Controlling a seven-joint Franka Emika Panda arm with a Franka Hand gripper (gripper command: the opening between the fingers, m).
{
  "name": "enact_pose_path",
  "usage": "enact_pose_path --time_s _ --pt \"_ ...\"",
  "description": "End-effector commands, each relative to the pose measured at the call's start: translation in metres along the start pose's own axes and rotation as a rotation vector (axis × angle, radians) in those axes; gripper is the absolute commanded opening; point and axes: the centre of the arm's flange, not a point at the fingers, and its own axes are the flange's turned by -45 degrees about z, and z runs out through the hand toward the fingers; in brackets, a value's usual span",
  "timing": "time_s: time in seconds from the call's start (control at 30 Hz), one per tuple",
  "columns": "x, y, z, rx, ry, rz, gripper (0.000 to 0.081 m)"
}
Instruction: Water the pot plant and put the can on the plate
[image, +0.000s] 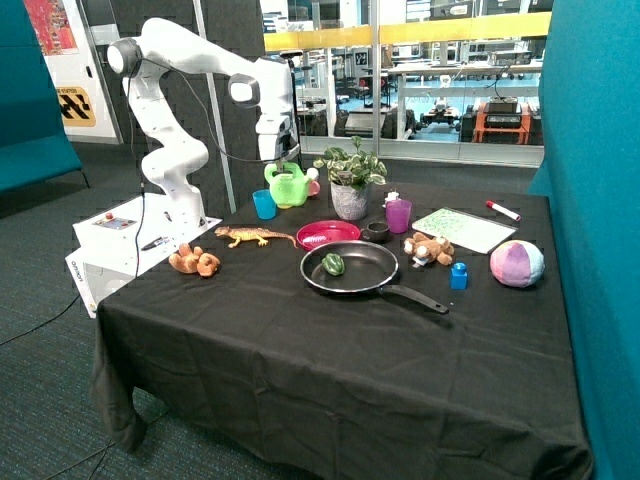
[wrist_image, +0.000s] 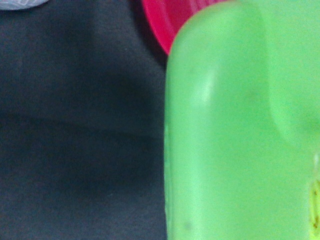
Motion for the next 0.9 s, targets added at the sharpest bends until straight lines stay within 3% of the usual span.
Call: enact_pose_path --time_s 0.0,0.87 --pt "0.000 -0.020 -0.012 0.0018 -0.0015 -0.040 0.0000" --pt "0.011 -0.082 -0.015 0.0019 -0.0014 -0.183 0.0000"
